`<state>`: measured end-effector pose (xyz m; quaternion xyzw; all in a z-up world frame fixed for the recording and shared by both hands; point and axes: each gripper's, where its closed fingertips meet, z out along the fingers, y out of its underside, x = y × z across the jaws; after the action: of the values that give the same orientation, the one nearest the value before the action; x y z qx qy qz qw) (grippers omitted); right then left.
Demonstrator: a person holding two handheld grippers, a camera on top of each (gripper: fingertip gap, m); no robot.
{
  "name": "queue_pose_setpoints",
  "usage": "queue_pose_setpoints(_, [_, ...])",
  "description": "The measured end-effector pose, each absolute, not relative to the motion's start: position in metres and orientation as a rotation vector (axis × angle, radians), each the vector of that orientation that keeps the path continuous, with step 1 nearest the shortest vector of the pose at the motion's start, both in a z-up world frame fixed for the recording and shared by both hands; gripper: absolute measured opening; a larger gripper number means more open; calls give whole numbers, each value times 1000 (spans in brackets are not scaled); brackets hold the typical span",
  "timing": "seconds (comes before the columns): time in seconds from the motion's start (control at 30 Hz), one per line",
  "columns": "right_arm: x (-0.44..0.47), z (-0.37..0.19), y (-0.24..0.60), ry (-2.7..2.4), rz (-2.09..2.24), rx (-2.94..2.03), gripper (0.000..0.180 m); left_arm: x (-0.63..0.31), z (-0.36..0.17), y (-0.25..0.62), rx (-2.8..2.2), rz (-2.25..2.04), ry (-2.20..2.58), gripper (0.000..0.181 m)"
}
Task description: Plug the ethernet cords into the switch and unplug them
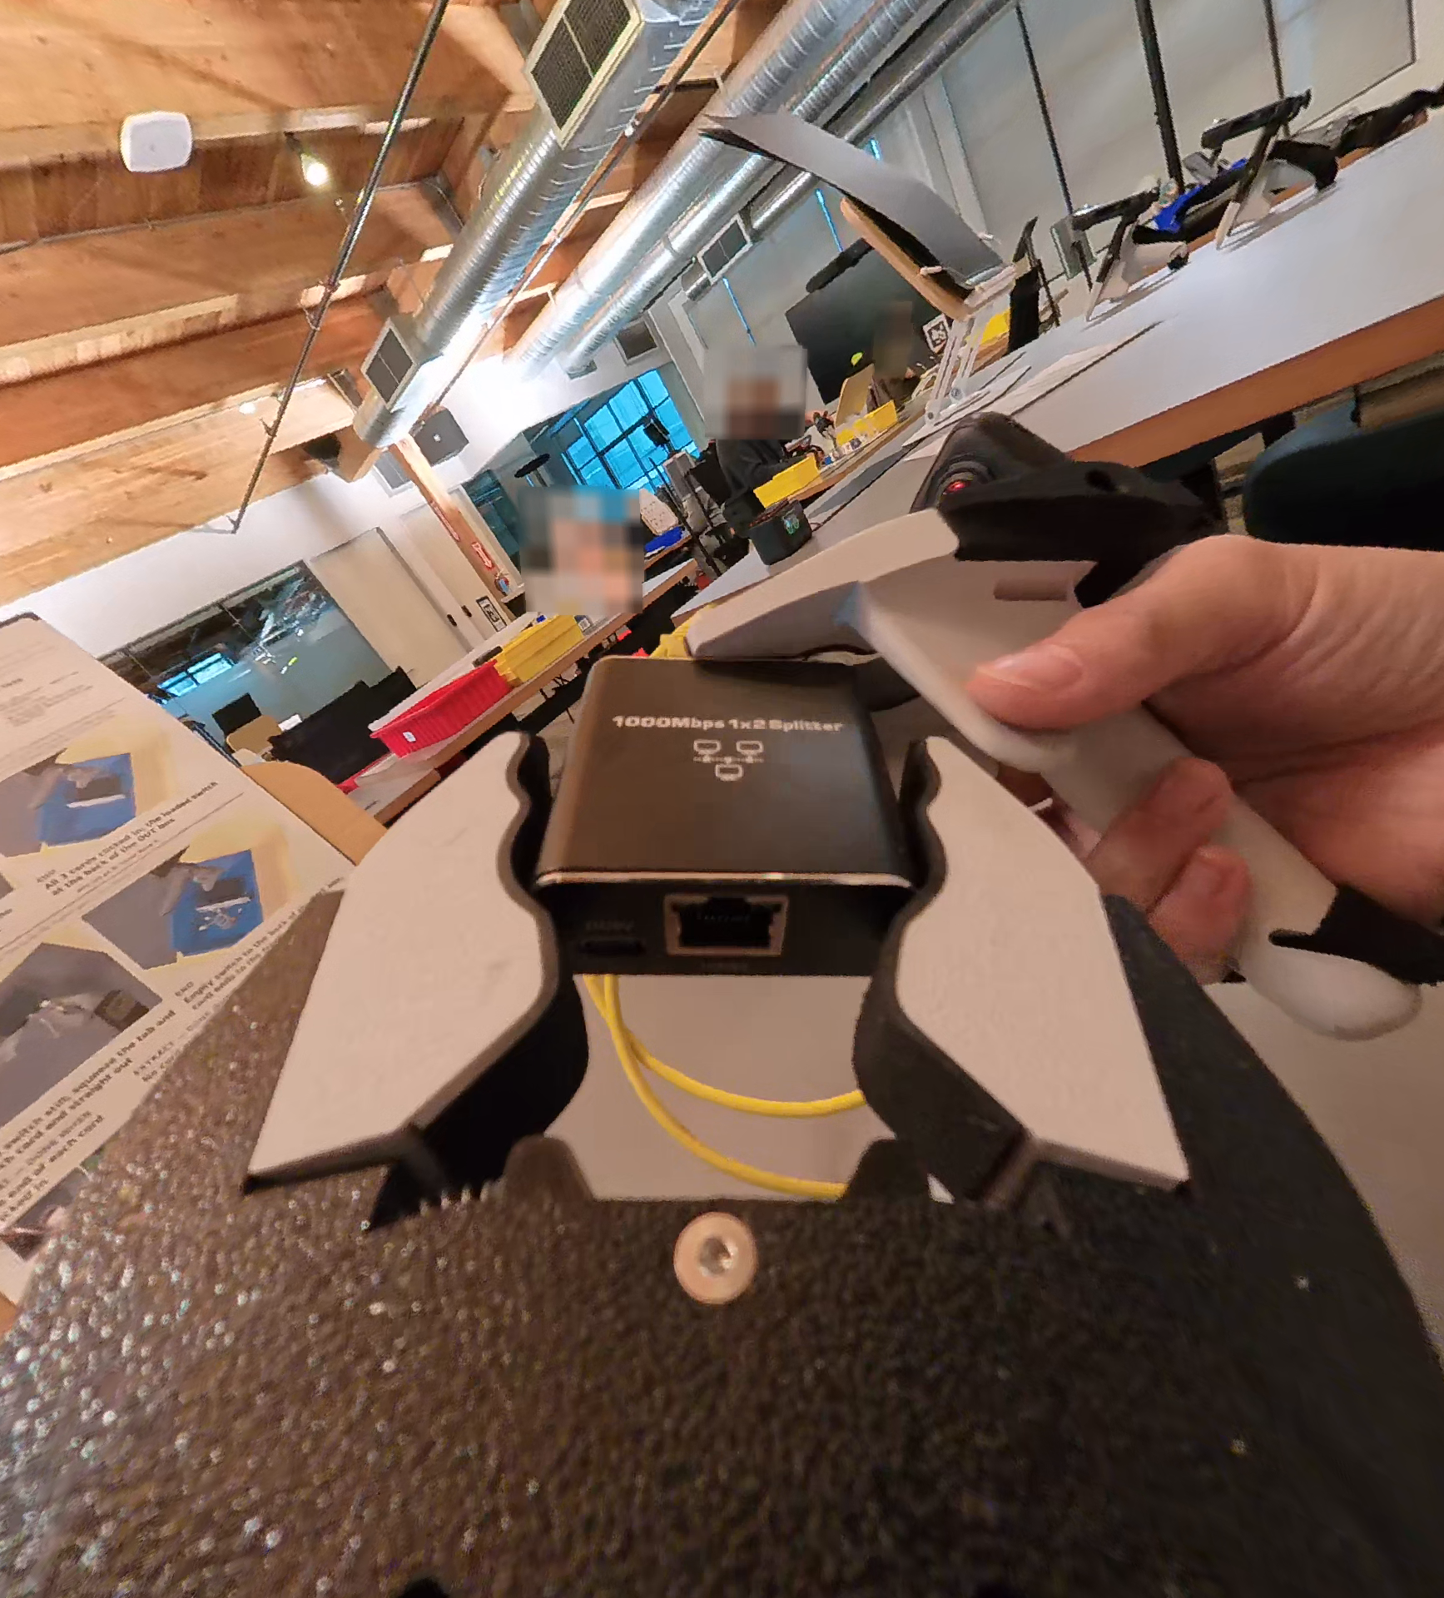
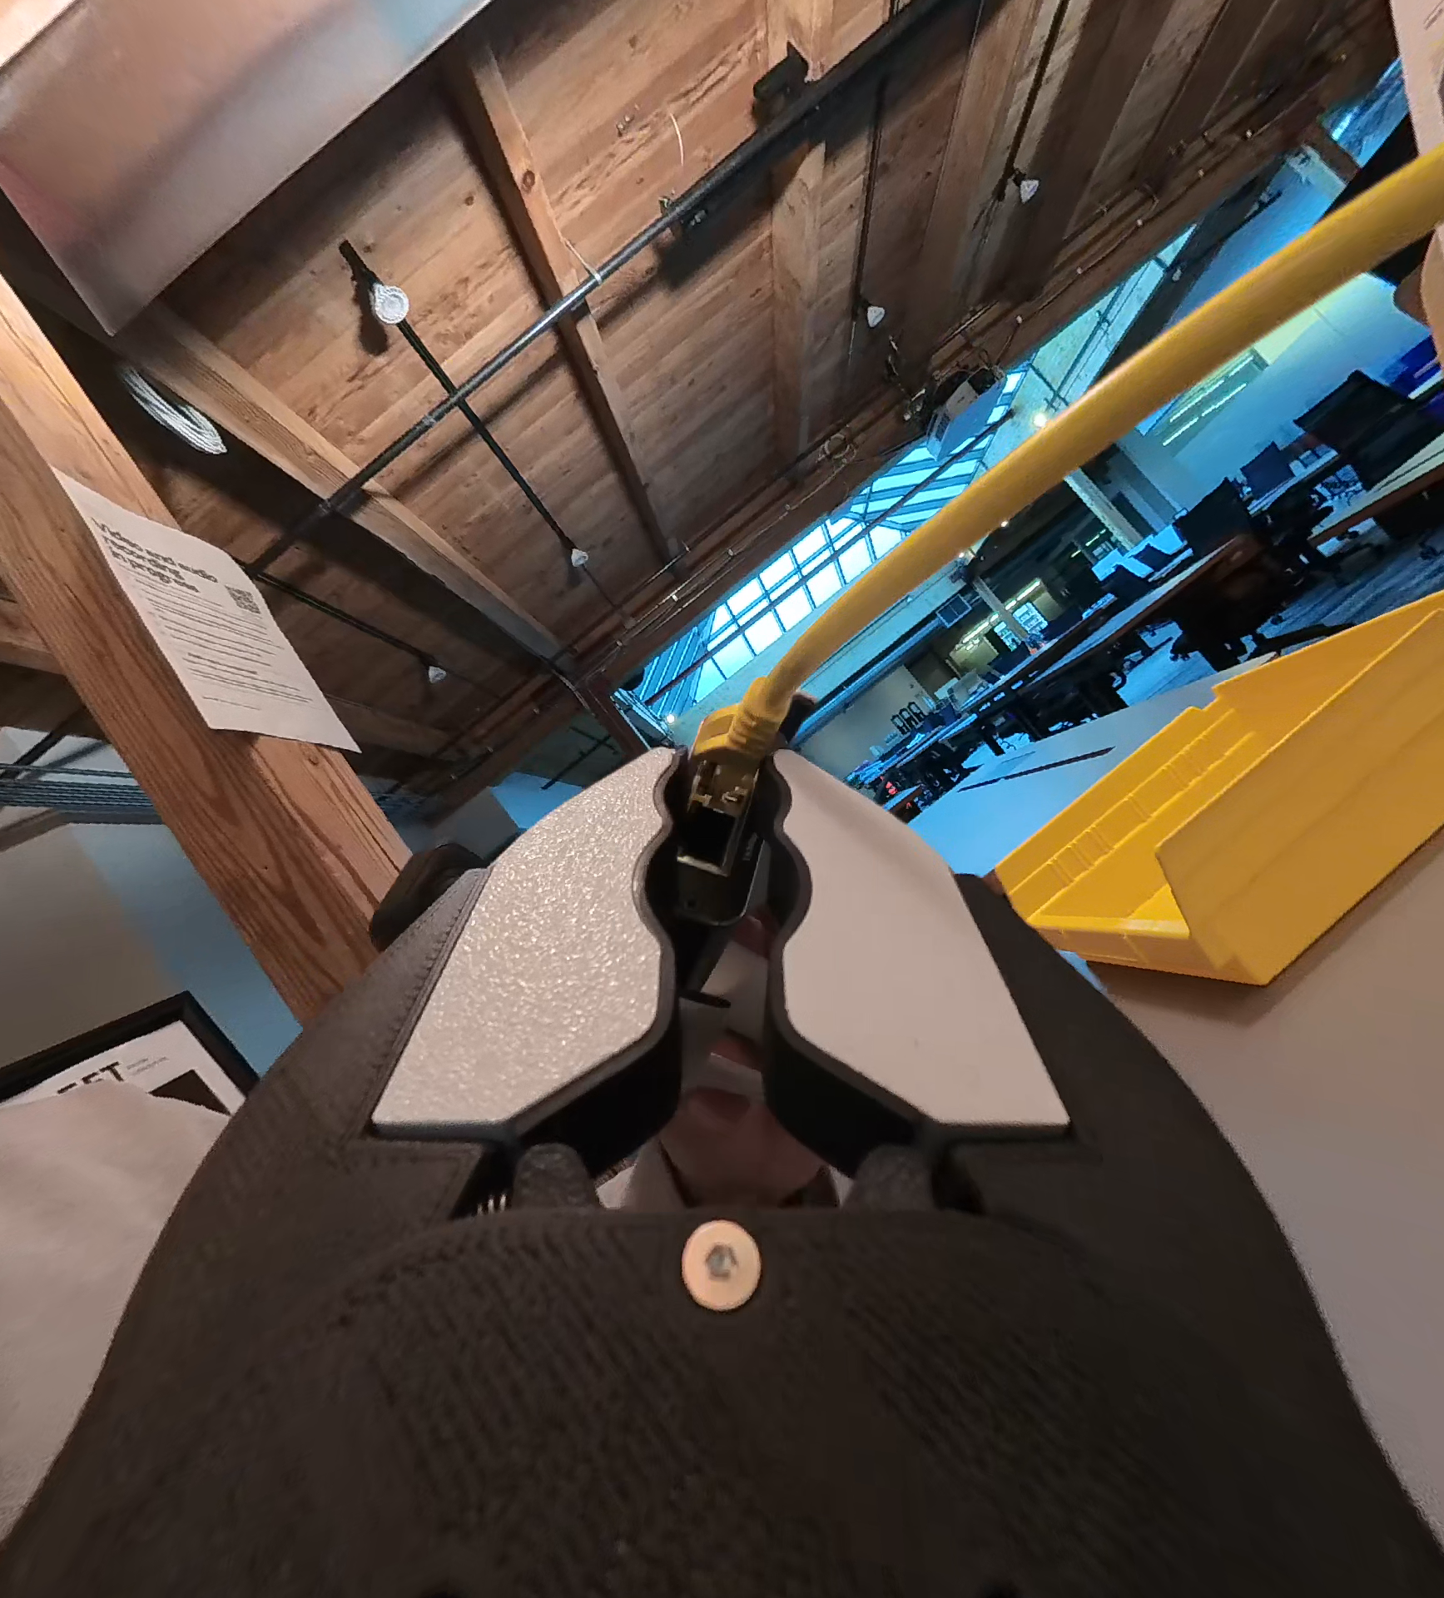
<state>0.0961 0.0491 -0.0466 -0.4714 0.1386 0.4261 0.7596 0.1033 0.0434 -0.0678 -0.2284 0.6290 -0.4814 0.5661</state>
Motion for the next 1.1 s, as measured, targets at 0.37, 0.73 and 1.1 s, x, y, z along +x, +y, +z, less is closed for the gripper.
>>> queue_pose_setpoints(0.37, [92,-47,52,311,930,-989,15,98,-70,46,-459,-1043,1510,78])
queue_pose_setpoints(0.73, [92,-49,52,287,874,-1018,16,99,-71,46,-449,-1002,1492,78])
queue_pose_setpoints(1.1, [81,-37,40,19,430,-1143,15,103,-77,44,-473,-1010,1475,76])
